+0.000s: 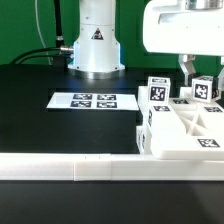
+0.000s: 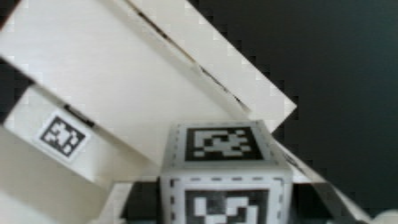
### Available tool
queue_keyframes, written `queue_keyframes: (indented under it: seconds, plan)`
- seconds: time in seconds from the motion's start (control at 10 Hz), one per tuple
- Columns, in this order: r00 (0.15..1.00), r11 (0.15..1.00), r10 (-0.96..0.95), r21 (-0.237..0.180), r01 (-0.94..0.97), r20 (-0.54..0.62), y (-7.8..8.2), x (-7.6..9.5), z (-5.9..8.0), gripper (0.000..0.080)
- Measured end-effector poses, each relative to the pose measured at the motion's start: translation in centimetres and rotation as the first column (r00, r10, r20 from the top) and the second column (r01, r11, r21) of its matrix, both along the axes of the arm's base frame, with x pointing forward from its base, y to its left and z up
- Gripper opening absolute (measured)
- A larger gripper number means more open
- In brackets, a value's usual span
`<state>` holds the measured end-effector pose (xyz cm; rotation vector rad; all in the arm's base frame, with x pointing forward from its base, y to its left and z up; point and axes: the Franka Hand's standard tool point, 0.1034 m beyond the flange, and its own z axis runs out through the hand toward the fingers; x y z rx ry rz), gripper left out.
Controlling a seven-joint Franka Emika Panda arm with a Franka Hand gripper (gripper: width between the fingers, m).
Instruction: Assemble chair
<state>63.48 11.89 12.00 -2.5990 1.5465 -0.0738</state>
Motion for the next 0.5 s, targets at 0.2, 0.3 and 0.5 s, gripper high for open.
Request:
queue_keyframes:
  seconds: [0.2, 0.3, 0.5]
  plan:
    - [0.964, 0.963, -0.265, 0.049, 0.266, -0.024, -0.02, -0.21, -0.03, 0.0285]
    - [0.945, 0.943, -0.327, 0.055, 0.328, -0.030, -0.10, -0.19, -0.03, 0.0285]
    - [0.944, 0.942, -0.330, 0.054, 0.331, -0.032, -0.06, -0.23, -0.12, 0.0285]
